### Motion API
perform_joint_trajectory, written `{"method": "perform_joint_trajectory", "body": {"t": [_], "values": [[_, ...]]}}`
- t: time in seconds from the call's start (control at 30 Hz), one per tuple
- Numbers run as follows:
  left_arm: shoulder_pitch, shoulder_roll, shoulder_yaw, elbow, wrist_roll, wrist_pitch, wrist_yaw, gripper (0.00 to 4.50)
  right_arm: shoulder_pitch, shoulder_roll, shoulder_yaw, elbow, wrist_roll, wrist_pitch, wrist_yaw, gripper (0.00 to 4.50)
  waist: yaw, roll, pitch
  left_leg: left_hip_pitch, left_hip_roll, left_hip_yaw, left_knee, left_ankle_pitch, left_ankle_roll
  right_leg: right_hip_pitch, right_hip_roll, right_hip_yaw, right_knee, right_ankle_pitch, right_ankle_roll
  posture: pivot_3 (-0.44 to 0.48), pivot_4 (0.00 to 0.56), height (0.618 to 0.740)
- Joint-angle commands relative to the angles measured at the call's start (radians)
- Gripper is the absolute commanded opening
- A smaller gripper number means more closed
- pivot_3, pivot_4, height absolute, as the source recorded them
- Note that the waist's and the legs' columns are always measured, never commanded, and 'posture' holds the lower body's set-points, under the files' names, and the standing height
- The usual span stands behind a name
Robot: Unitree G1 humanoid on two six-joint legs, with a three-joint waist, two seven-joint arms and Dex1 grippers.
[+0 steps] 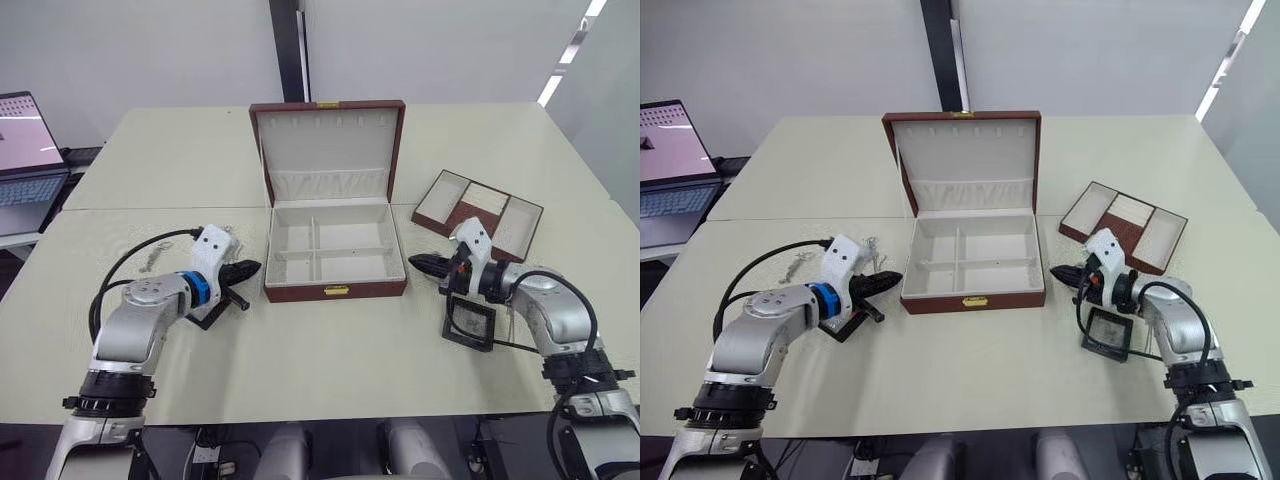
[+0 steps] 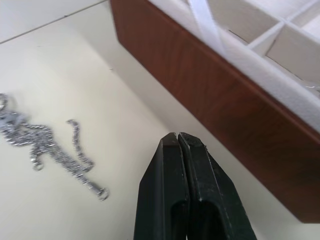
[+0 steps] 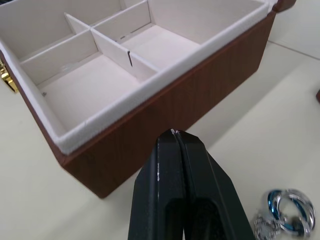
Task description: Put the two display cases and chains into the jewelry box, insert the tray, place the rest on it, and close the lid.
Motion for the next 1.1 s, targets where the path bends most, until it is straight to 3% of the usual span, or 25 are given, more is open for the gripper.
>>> {"method": "perform_joint_trajectory", "body": {"t": [0.03, 0.13, 0.33, 0.57, 1.1], "values": [[0.042, 0.059, 0.117, -0.029, -0.048, -0.005, -0.022, 0.00, 0.026, -0.063, -0.082, -0.052, 0.054, -0.016, 0.044, 0.03, -0.001, 0.000, 0.000, 0.000, 0.000, 0.000, 0.000, 0.000, 0.000, 0.000, 0.000, 0.000, 0.000, 0.000, 0.000, 0.000, 0.150, 0.740], [0.135, 0.170, 0.260, 0.015, -0.098, -0.017, -0.110, 0.59, 0.081, -0.177, -0.167, -0.042, 0.105, 0.008, 0.116, 0.58, -0.001, 0.000, 0.000, 0.000, 0.000, 0.000, 0.000, 0.000, 0.000, 0.000, 0.000, 0.000, 0.000, 0.000, 0.000, 0.000, 0.150, 0.740], [0.281, 0.334, 0.398, 0.133, -0.101, -0.078, -0.228, 2.38, 0.157, -0.348, -0.286, 0.059, 0.125, -0.032, 0.206, 2.17, 0.001, 0.000, 0.001, 0.001, 0.001, 0.003, -0.001, 0.000, 0.000, 0.002, 0.000, -0.001, -0.001, 0.000, 0.000, 0.000, 0.150, 0.740], [0.400, 0.387, 0.486, 0.241, -0.059, -0.160, -0.229, 4.49, 0.191, -0.429, -0.311, 0.212, 0.091, -0.139, 0.251, 4.37, 0.000, 0.000, 0.001, 0.001, 0.002, 0.009, -0.002, 0.000, 0.001, 0.001, 0.000, 0.001, -0.001, 0.000, 0.000, 0.000, 0.150, 0.740], [0.492, 0.384, 0.527, 0.209, -0.049, -0.176, -0.190, 4.50, 0.216, -0.440, -0.271, 0.261, 0.044, -0.192, 0.287, 4.44, 0.000, 0.000, 0.001, 0.002, 0.003, 0.010, -0.002, -0.001, 0.001, 0.001, 0.000, 0.001, 0.000, 0.000, 0.000, 0.000, 0.150, 0.740]]}}
